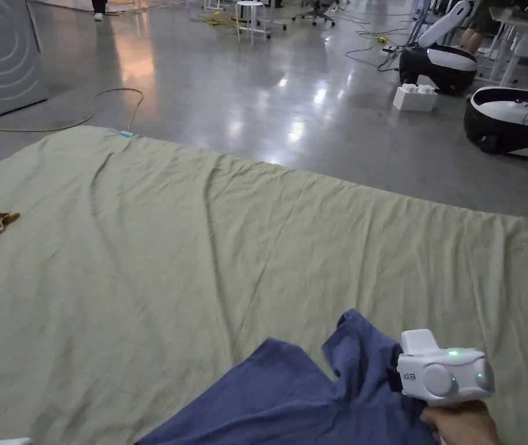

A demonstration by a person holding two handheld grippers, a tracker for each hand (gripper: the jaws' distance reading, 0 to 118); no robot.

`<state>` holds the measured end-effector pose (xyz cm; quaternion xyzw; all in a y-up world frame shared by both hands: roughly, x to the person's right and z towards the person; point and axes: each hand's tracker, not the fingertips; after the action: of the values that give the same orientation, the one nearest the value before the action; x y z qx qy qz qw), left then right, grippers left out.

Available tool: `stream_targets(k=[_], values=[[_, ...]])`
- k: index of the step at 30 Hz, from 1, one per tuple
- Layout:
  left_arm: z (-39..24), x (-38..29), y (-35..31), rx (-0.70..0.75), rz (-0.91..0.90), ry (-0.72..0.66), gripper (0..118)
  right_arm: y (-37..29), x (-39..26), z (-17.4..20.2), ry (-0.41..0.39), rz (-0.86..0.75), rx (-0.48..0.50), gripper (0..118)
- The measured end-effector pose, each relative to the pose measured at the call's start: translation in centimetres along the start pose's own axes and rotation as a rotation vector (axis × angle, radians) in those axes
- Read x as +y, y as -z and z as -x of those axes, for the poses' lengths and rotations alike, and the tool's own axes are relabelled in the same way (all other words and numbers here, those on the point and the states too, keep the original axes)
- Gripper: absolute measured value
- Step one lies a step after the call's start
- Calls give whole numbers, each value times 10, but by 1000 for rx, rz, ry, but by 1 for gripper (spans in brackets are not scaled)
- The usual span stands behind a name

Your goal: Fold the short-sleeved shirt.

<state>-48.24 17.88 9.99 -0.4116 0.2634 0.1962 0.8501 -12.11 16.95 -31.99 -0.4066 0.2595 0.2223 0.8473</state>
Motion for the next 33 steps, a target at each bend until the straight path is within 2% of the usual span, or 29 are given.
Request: stream_targets(k=[4,10,13,20,25,28,30,31,33], values=[[-3,5,-10,1,-44,-3,5,-21,-3,-5,81,-65,-13,2],[-12,28,-39,-53,-148,1,5,-91,1,-16,111,-284,-85,2],[-25,45,-58,-87,-224,57,4,-144,0,-22,126,-364,-124,2],[-63,104,-107,-159,-352,90,4,-218,1,-69,169,-500,-214,2],[-98,159,-143,-208,-479,169,4,-292,9,-95,217,-604,-262,2],[-126,196,-166,-199,-540,203,4,-320,16,-117,220,-663,-288,2],[-140,215,-176,-224,-574,226,4,-341,23,-127,185,-722,-331,2],[-149,227,-185,-230,-602,231,4,-353,23,-132,218,-709,-318,2],[-165,244,-200,-236,-630,258,4,-369,28,-140,225,-732,-346,2]])
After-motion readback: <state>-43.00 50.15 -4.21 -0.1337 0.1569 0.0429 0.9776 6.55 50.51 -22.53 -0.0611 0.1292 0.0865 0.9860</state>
